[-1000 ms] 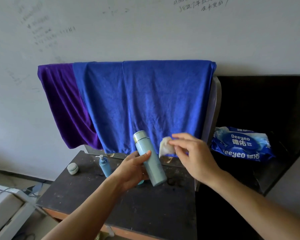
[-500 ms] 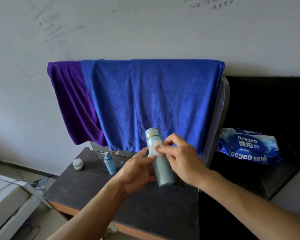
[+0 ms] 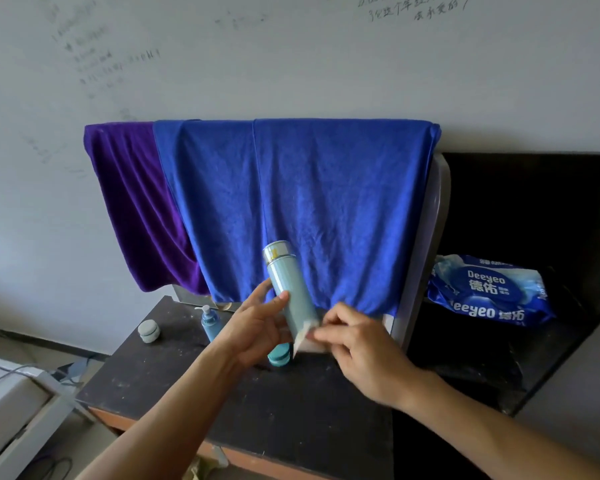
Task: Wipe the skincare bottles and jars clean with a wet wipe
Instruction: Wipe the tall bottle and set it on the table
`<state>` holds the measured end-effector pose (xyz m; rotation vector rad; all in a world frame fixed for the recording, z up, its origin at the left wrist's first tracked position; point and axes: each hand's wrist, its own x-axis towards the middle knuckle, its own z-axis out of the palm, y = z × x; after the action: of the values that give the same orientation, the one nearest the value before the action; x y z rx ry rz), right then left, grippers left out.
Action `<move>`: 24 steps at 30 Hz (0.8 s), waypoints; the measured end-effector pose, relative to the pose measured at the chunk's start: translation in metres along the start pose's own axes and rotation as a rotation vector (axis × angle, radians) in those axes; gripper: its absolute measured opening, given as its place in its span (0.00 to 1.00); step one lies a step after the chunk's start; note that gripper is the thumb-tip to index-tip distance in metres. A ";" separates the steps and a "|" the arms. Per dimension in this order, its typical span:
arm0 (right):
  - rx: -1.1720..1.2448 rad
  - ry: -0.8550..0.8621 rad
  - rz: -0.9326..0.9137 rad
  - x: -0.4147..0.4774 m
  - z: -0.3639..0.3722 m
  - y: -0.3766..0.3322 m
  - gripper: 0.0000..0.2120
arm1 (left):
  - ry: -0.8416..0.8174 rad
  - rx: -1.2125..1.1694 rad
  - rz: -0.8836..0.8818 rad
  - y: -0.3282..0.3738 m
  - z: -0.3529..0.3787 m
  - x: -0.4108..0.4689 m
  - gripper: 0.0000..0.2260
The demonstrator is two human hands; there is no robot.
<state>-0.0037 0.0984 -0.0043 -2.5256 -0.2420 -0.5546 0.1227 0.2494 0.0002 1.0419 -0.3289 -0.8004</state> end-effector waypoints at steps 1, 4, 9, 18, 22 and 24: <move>0.007 -0.077 0.002 -0.011 0.003 0.001 0.13 | 0.022 -0.015 0.001 0.001 -0.005 0.000 0.20; 0.127 -0.083 0.119 -0.025 0.000 0.011 0.13 | 0.064 -0.024 -0.036 0.002 -0.012 -0.004 0.18; 0.260 0.209 0.264 0.010 -0.025 0.016 0.14 | 0.140 -0.014 -0.114 -0.010 0.002 -0.004 0.20; -0.011 0.113 0.123 0.064 -0.025 0.002 0.16 | -0.181 0.090 -0.214 -0.017 0.016 -0.018 0.20; -0.103 0.069 0.075 0.052 -0.018 0.000 0.17 | -0.166 0.104 -0.182 -0.016 0.008 -0.025 0.22; -0.089 0.018 0.019 0.039 -0.014 -0.005 0.16 | -0.141 0.099 -0.165 -0.016 0.001 -0.027 0.23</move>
<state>0.0251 0.0972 0.0257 -2.6049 -0.1902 -0.5921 0.0973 0.2640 -0.0102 1.1174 -0.4096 -1.0173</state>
